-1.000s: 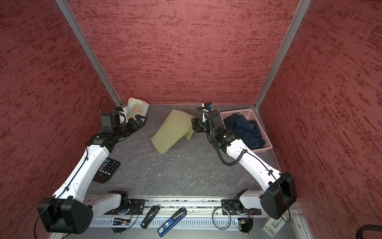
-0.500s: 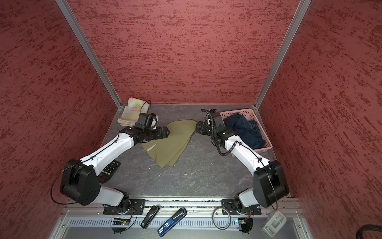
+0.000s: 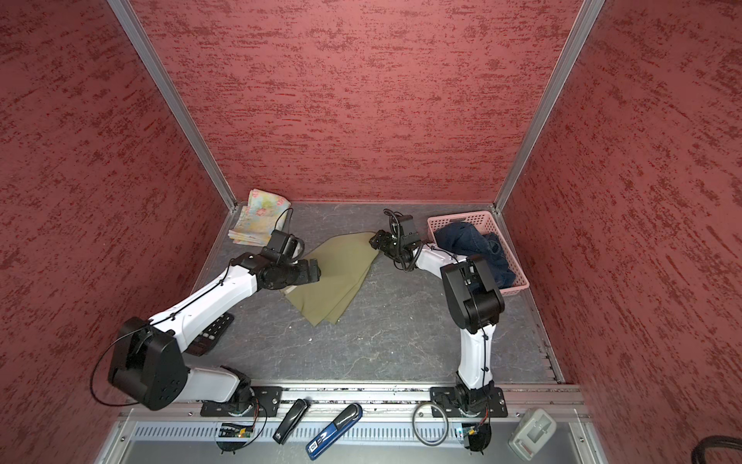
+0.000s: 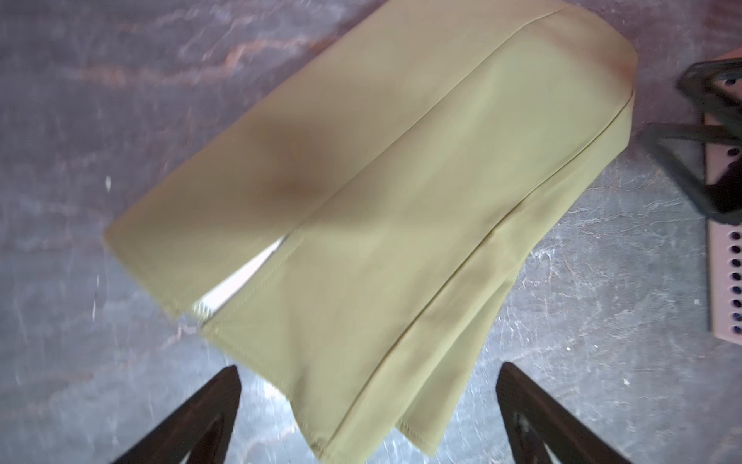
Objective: Fold and stack skirts
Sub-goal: Flatten out the skirt at the center of the table.
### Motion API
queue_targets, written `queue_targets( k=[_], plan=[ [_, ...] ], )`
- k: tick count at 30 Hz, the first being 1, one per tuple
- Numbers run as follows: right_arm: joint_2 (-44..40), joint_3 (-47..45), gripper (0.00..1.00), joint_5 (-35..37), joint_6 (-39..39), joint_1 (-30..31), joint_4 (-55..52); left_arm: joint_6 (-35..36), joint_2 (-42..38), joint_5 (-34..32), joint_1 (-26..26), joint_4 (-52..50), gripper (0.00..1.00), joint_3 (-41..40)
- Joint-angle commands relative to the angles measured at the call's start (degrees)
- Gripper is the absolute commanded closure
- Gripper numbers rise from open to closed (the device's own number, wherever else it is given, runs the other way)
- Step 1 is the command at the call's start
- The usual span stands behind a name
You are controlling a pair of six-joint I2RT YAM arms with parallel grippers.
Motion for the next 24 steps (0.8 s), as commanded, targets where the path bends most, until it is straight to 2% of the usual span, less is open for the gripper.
queue_targets(
  k=[1,3,6,8,15,20,24],
  plan=[
    [4.28,4.33,0.22,-3.42,4.96,-0.04,4.13,-6.84,-4.94,3.7,1.03,-3.29,0.0,-4.4],
    [5.55,5.13,0.37,-3.75,6.07,0.11,6.18,-9.4,-7.89,5.43,0.8,-3.58,0.0,-7.17],
    [4.76,5.99,0.81,-2.56,5.79,0.14,7.98,-13.69,-11.89,6.98,-0.64,-4.28,0.0,-10.82],
    [3.13,6.38,1.0,-0.87,4.88,0.15,7.92,-18.36,-14.79,8.79,-1.65,-3.96,0.01,-14.32],
    [-0.44,6.01,1.0,2.08,2.8,0.19,7.0,-32.25,-19.46,17.43,-3.66,7.71,0.06,-26.71],
    [-2.23,3.94,1.0,2.18,3.03,0.26,8.1,-38.66,-16.63,19.57,-4.22,24.29,0.12,-31.8],
    [-3.46,3.01,1.0,2.21,2.73,0.27,8.11,-40.08,-12.31,19.22,-4.5,33.82,0.19,-32.34]
  ],
)
